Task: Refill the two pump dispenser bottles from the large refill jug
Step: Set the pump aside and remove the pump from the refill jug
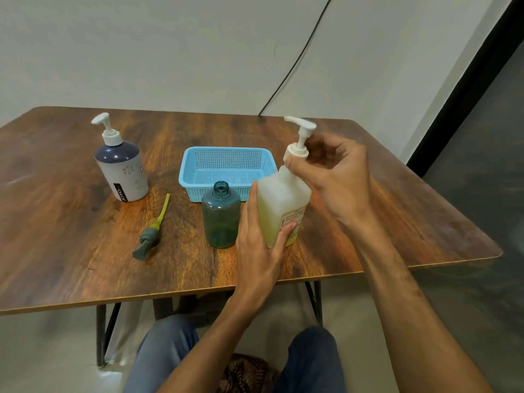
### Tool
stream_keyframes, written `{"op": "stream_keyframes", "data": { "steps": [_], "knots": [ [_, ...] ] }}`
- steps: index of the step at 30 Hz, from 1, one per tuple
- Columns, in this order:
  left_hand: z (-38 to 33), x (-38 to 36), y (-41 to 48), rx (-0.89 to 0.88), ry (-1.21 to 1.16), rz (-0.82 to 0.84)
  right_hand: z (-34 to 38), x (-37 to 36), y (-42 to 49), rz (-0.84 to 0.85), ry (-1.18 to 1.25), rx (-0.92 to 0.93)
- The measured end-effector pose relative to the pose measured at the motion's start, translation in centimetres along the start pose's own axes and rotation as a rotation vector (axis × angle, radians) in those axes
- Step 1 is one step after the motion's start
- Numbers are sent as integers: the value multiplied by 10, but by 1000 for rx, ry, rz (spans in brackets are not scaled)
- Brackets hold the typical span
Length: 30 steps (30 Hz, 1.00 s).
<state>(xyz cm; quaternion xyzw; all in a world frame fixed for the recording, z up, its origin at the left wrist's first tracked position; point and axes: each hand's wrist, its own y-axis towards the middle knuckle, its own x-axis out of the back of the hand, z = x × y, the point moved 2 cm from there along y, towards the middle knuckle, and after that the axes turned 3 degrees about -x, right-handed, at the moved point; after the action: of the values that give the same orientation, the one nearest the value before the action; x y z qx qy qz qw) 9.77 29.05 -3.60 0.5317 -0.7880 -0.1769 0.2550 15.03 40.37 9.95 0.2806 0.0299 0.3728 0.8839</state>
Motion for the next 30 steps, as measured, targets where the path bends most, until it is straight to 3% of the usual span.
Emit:
{"op": "stream_keyframes", "data": {
  "steps": [15, 30],
  "knots": [
    [2, -2, 1, -11, -12, -13, 76, 37, 14, -78, 52, 200],
    [0, -1, 0, -14, -4, -17, 87, 61, 5, -243, 97, 265]
  ]
}}
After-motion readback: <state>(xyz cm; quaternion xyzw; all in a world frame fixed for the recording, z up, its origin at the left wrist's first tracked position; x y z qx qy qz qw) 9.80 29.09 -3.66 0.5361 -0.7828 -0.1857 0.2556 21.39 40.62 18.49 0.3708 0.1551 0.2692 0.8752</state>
